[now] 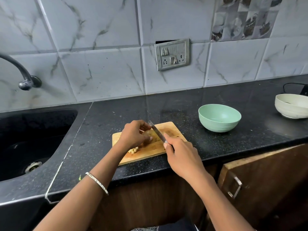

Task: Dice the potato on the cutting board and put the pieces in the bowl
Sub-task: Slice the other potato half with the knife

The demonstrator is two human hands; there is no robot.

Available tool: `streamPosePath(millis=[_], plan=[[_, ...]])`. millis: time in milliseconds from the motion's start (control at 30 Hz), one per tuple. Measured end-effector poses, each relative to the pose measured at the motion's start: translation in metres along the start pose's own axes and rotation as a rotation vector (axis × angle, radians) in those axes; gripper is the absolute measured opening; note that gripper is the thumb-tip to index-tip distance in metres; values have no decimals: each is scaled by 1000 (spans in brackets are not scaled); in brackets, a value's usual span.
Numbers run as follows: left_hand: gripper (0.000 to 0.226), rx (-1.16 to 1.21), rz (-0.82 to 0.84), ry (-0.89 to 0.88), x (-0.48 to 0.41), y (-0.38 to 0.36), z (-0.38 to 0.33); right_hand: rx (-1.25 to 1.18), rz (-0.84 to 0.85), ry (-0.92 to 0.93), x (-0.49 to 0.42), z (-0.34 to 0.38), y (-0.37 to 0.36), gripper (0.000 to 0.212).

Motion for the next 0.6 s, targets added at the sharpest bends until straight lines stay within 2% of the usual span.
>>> streamPosePath(millis=[300, 600], plan=[[37, 4, -50, 8, 3, 5, -1, 43, -5, 32, -2, 9, -10, 48], [32, -12, -129, -19, 5, 6, 0, 39, -9, 55, -35, 26, -23, 40]])
Point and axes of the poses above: each hand's wrist, its own x-axis away from the middle knuckle, its own y-axis out of the back of the hand, z = x × y, the point moved 8 cm from there along -x, towards the middle knuckle, and after that the axes turned 4 degrees about -y, right-handed, at the moved point
